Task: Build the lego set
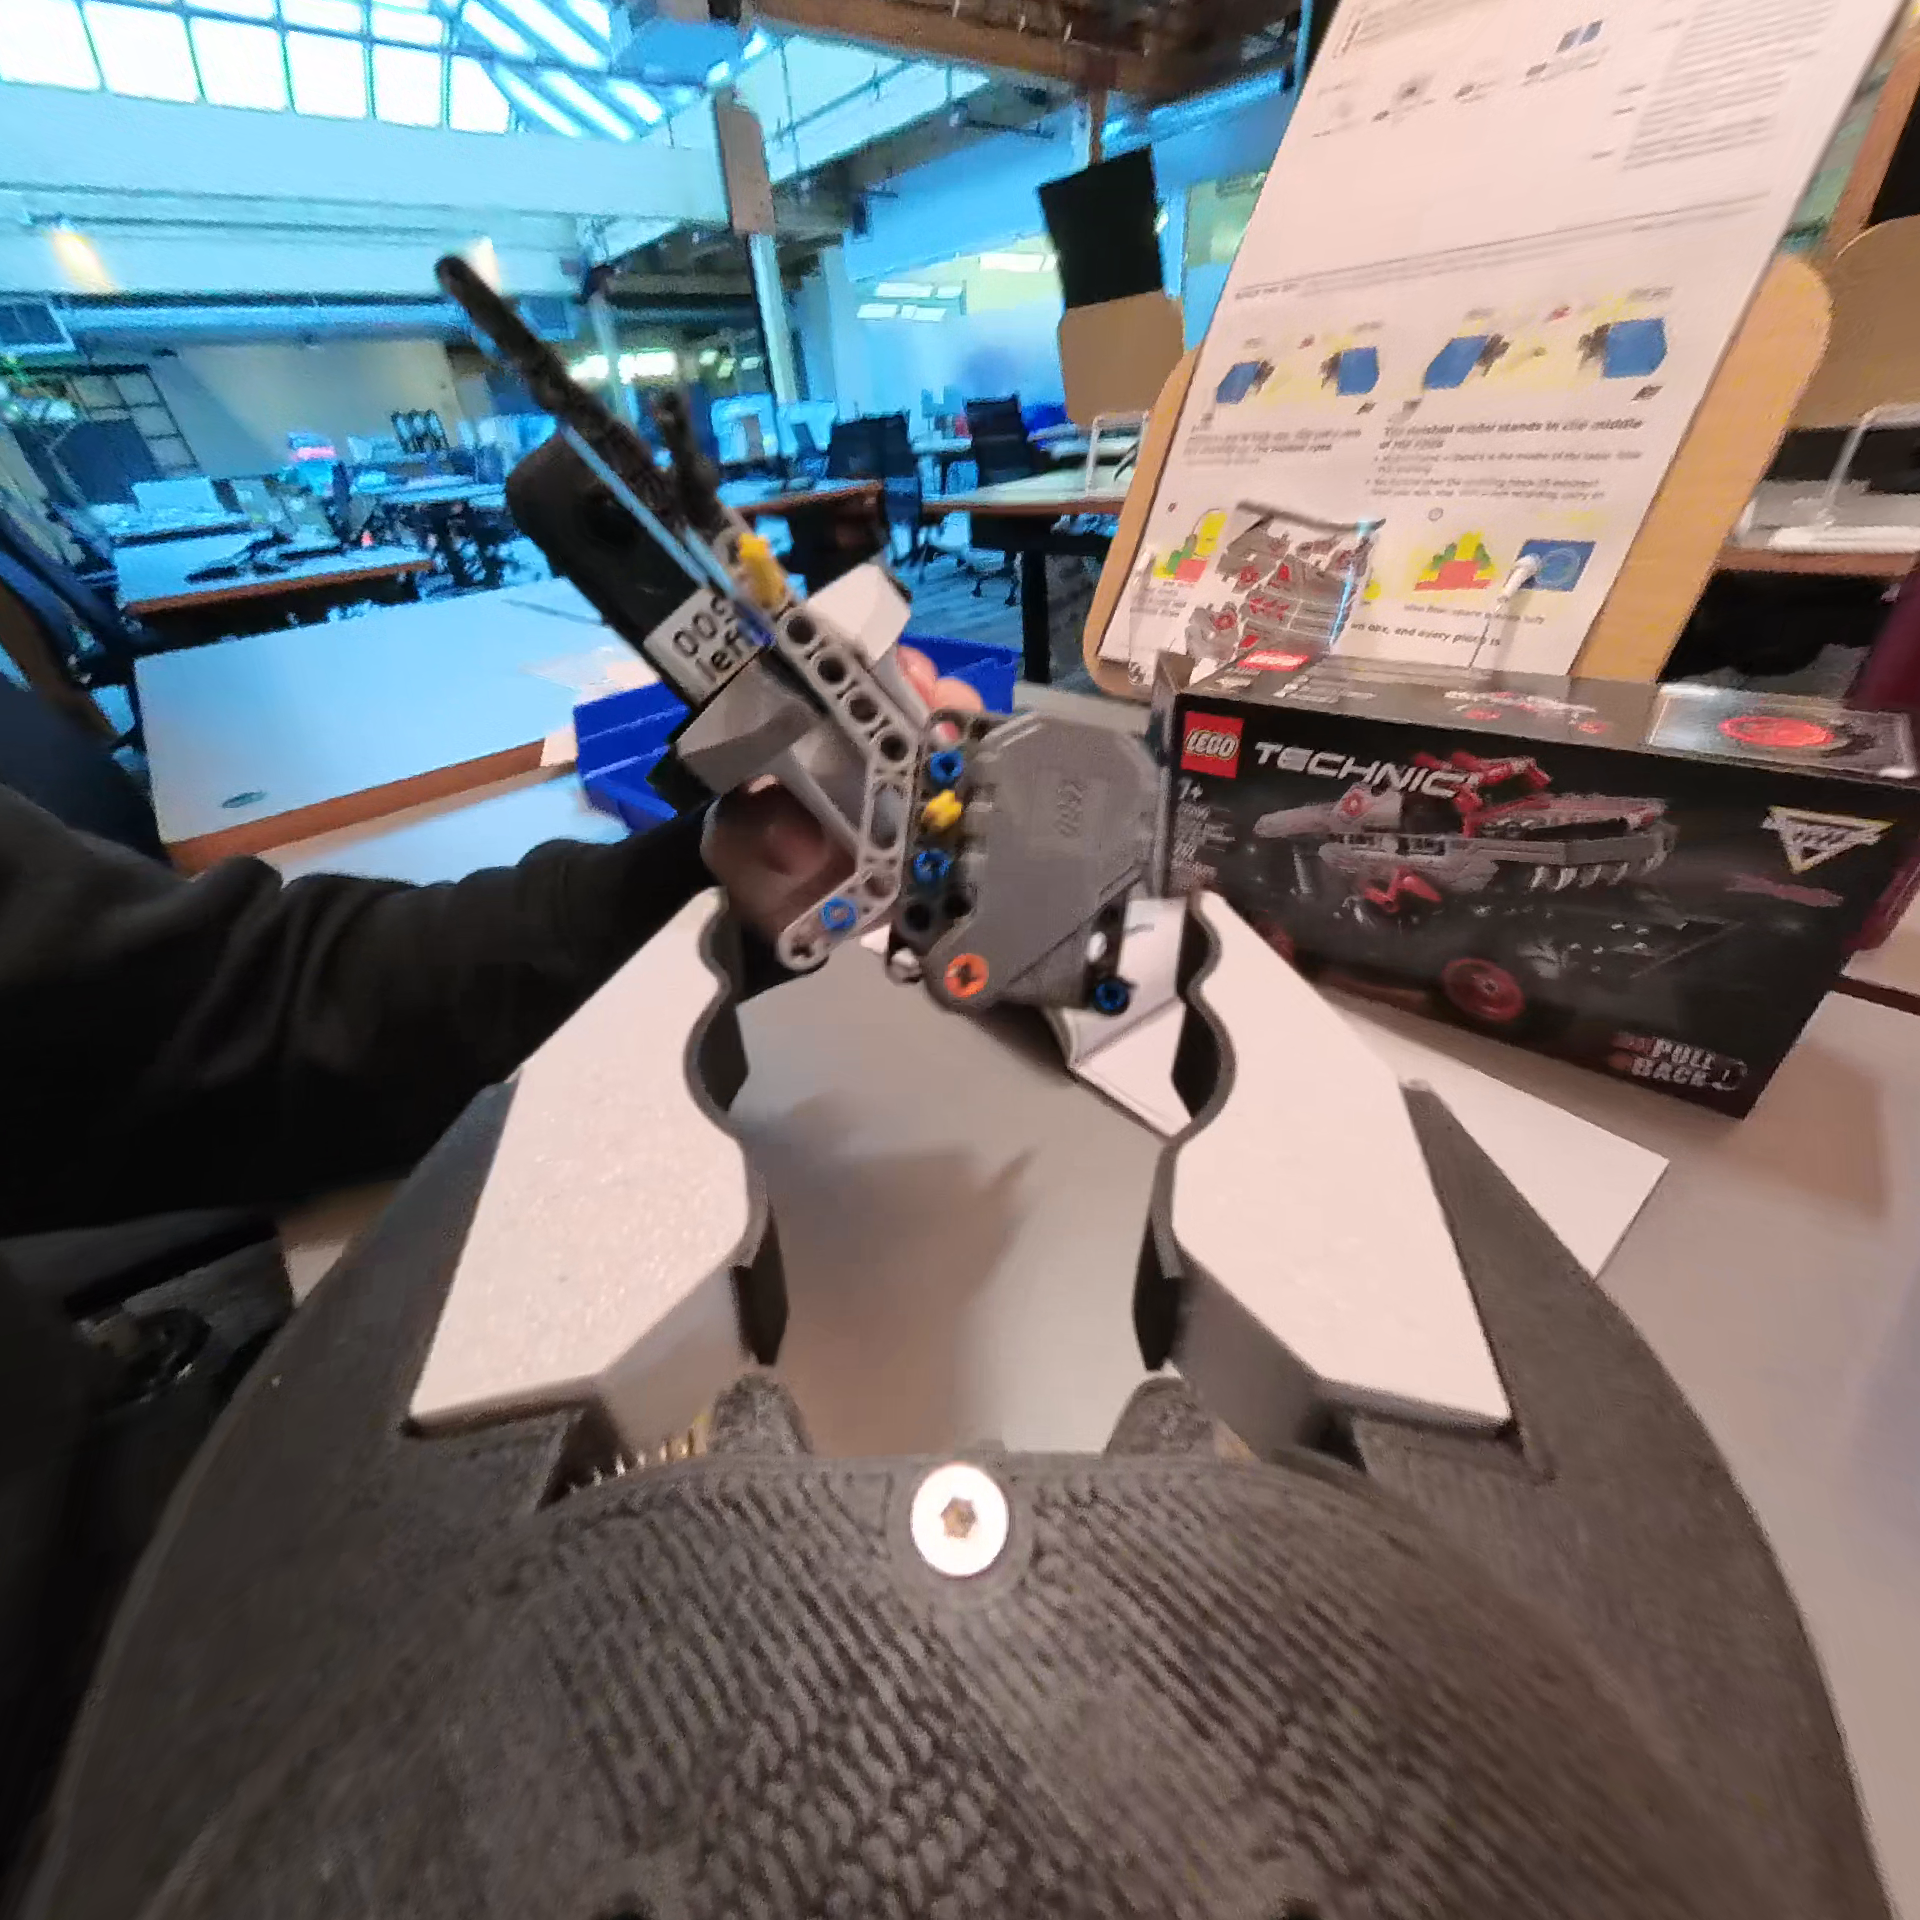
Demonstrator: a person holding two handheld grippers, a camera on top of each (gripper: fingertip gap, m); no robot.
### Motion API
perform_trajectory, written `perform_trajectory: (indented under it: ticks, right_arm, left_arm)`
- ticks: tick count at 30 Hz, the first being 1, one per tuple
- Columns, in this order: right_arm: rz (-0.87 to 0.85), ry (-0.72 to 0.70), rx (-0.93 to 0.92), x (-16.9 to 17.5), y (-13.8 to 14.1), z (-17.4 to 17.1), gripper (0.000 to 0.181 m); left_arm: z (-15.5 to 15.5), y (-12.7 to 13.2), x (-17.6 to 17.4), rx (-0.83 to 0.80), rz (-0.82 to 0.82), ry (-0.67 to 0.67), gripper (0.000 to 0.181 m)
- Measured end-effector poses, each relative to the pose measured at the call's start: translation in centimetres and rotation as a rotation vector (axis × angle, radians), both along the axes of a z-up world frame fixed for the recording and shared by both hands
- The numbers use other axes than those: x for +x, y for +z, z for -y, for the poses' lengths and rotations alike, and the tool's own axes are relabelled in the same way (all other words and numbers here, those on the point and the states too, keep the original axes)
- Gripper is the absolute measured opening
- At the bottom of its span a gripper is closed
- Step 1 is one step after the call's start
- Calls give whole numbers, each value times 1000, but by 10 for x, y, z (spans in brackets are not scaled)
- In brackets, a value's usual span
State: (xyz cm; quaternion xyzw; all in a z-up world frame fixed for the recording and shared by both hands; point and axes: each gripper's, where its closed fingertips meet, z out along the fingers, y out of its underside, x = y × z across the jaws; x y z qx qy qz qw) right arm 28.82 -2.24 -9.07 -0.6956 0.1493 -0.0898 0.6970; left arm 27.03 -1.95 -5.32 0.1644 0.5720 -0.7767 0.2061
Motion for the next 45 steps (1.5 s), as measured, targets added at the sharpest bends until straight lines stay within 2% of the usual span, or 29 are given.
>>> perform_trajectory:
  ticks: [2,4,8,17,26,30,34,36,41,45]
  right_arm:
    - [29,-48,46,4,6,1,78]
    - [74,-38,43,-1,8,-1,66]
    - [178,-83,-41,2,6,1,65]
    - [491,-309,-259,24,11,32,63]
    - [585,-311,-289,29,8,43,63]
    - [576,-285,-357,31,0,50,63]
    - [517,-193,-507,29,-27,61,63]
    - [433,-133,-576,30,-48,66,63]
    - [245,-60,-732,40,-108,73,63]
    - [172,-49,-852,45,-140,79,63]
  left_arm:
    - [1,2,-2,-11,5,-4,5]
    - [0,3,-3,-13,13,0,5]
    - [2,0,-4,4,24,5,7]
    - [6,-8,15,32,-12,110,18]
    - [11,-23,21,127,15,163,20]
    - [7,-50,37,316,70,256,19]
    - [-13,-88,62,568,107,391,20]
    - [-21,-94,69,605,52,412,17]
    - [-13,-89,65,513,-231,303,19]
    - [-1,-98,46,548,-359,153,24]
